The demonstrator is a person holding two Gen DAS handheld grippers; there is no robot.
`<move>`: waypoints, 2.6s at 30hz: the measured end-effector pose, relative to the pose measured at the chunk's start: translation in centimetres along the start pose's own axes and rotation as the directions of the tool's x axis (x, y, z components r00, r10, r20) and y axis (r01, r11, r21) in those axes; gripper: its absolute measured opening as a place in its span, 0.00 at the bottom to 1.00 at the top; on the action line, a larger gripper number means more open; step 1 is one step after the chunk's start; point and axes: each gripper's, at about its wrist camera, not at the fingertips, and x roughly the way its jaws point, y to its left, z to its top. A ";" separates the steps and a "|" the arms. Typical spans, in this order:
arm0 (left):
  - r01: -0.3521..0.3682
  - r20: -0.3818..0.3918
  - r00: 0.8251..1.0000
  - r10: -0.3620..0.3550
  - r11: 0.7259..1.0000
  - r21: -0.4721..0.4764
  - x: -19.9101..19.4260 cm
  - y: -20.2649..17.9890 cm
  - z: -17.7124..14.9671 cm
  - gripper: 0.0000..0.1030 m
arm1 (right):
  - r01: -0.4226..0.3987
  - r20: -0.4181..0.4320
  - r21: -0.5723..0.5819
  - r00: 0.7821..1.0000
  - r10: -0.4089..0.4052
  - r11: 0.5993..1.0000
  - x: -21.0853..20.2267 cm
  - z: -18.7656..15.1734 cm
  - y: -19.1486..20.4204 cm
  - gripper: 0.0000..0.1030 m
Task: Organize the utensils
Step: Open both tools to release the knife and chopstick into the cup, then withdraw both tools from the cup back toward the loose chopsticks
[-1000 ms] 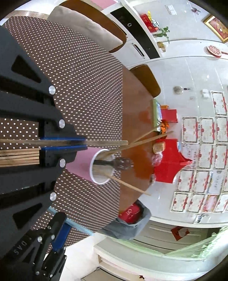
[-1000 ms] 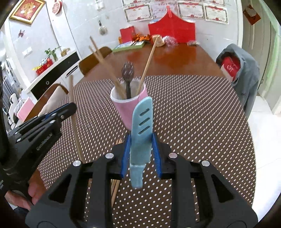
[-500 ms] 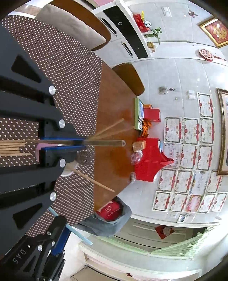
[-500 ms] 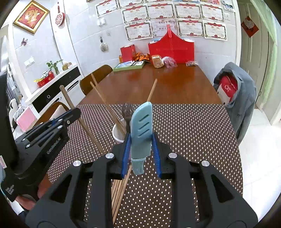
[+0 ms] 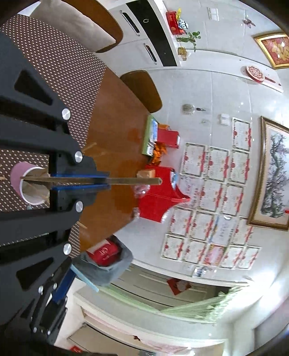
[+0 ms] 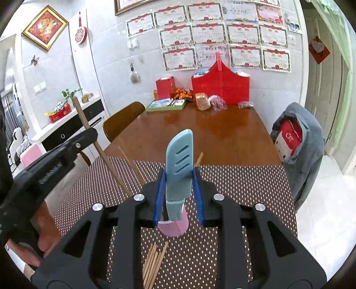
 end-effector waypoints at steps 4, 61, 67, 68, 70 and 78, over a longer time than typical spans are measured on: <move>-0.013 0.027 1.000 0.013 1.000 0.010 0.0 -0.3 0.6 0.05 | -0.003 -0.009 0.000 1.000 0.003 1.000 1.3 0.7 0.1 0.24; -0.112 -0.303 0.939 0.164 0.977 0.183 -0.8 5.2 -14.7 0.64 | 0.031 -0.386 0.023 0.922 -0.020 0.999 5.3 -12.6 1.3 0.48; -0.127 -0.368 0.910 0.189 0.974 0.186 0.0 6.6 -17.0 0.64 | 0.032 -0.496 0.030 0.868 -0.013 0.999 8.4 -15.6 1.7 0.48; -0.131 -0.380 0.905 0.194 0.974 0.185 0.2 6.9 -17.4 0.64 | 0.030 -0.513 0.034 0.858 -0.008 0.999 8.9 -16.2 1.7 0.48; -0.134 -0.397 0.896 0.199 0.974 0.185 0.5 7.2 -18.0 0.64 | 0.031 -0.545 0.036 0.838 -0.007 0.999 9.9 -17.2 2.0 0.48; -0.142 -0.472 0.854 0.218 0.971 0.191 1.5 8.2 -20.8 0.66 | 0.051 -0.608 -0.011 0.793 -0.047 0.999 12.5 -19.5 3.7 0.48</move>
